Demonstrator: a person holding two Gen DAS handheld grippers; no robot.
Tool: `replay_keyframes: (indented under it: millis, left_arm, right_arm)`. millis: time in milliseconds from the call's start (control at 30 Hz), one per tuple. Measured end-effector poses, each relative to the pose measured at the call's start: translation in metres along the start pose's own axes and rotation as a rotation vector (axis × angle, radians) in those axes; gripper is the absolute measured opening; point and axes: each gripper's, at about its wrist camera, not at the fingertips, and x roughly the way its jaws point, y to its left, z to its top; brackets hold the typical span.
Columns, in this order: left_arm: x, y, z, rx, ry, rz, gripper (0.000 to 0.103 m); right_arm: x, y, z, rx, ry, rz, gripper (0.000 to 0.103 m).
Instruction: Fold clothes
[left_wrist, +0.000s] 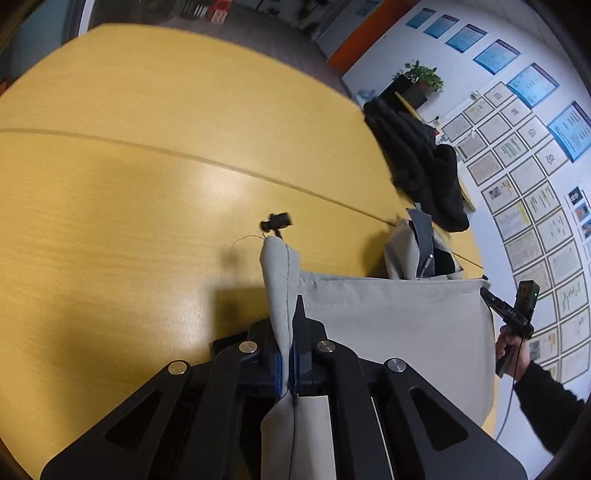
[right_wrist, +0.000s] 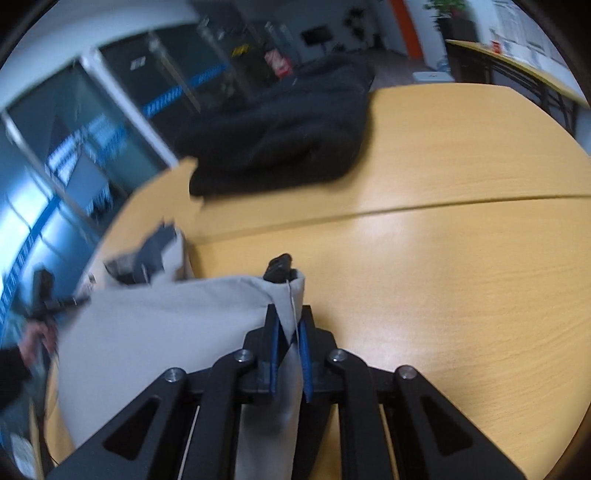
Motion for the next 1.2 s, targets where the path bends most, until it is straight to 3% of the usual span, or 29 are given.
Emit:
replay_keyframes:
  millis: [100, 167, 233, 267, 300, 333, 400, 500, 567, 667, 700, 867, 1033, 1133, 1200]
  left_arm:
    - [0.001, -0.002, 0.0, 0.02, -0.005, 0.04, 0.012]
    - [-0.002, -0.005, -0.001, 0.038, -0.021, 0.074, 0.017]
    - [-0.027, -0.013, -0.004, 0.083, -0.078, 0.135, 0.032]
    - [-0.043, -0.021, -0.007, 0.115, -0.109, 0.151, 0.043]
    - [-0.057, -0.03, -0.011, 0.145, -0.137, 0.146, 0.051]
    - [-0.071, -0.038, -0.014, 0.175, -0.165, 0.142, 0.055]
    - [-0.091, -0.07, -0.031, 0.279, -0.193, 0.106, 0.069]
    - [-0.086, -0.132, -0.075, 0.537, -0.18, 0.081, 0.09]
    - [-0.075, -0.139, -0.101, 0.595, -0.148, 0.092, 0.09]
    - [-0.063, -0.131, -0.136, 0.608, -0.101, 0.107, 0.085]
    - [-0.059, -0.129, -0.147, 0.612, -0.086, 0.112, 0.085]
    - [-0.039, -0.116, -0.205, 0.633, -0.008, 0.137, 0.085]
    - [-0.061, -0.118, -0.25, 0.649, 0.02, 0.141, 0.086]
    - [-0.068, -0.126, -0.251, 0.686, 0.029, 0.178, 0.086]
    - [-0.074, -0.138, -0.241, 0.712, -0.006, 0.183, 0.086]
  right_arm:
    - [0.02, 0.002, -0.006, -0.048, 0.101, -0.088, 0.009]
    - [0.015, 0.01, -0.003, -0.066, 0.082, -0.129, 0.01]
    - [-0.006, 0.021, 0.001, -0.075, 0.005, -0.172, 0.017]
    - [-0.021, 0.031, 0.001, -0.092, -0.045, -0.193, 0.023]
    - [-0.039, 0.043, -0.001, -0.114, -0.101, -0.212, 0.036]
    - [-0.057, 0.057, -0.006, -0.137, -0.146, -0.226, 0.053]
    - [-0.082, 0.087, -0.026, -0.171, -0.192, -0.236, 0.071]
    - [-0.088, 0.128, -0.069, -0.187, -0.14, -0.213, 0.074]
    - [-0.067, 0.151, -0.102, -0.225, -0.045, -0.213, 0.074]
    - [-0.016, 0.151, -0.148, -0.191, 0.163, -0.27, 0.069]
    - [-0.01, 0.149, -0.159, -0.181, 0.184, -0.269, 0.07]
    - [-0.02, 0.136, -0.197, -0.125, 0.208, -0.219, 0.07]
    - [-0.048, 0.135, -0.244, -0.094, 0.246, -0.236, 0.07]
    - [-0.062, 0.14, -0.255, -0.05, 0.249, -0.236, 0.07]
    - [-0.084, 0.147, -0.254, -0.01, 0.166, -0.231, 0.07]
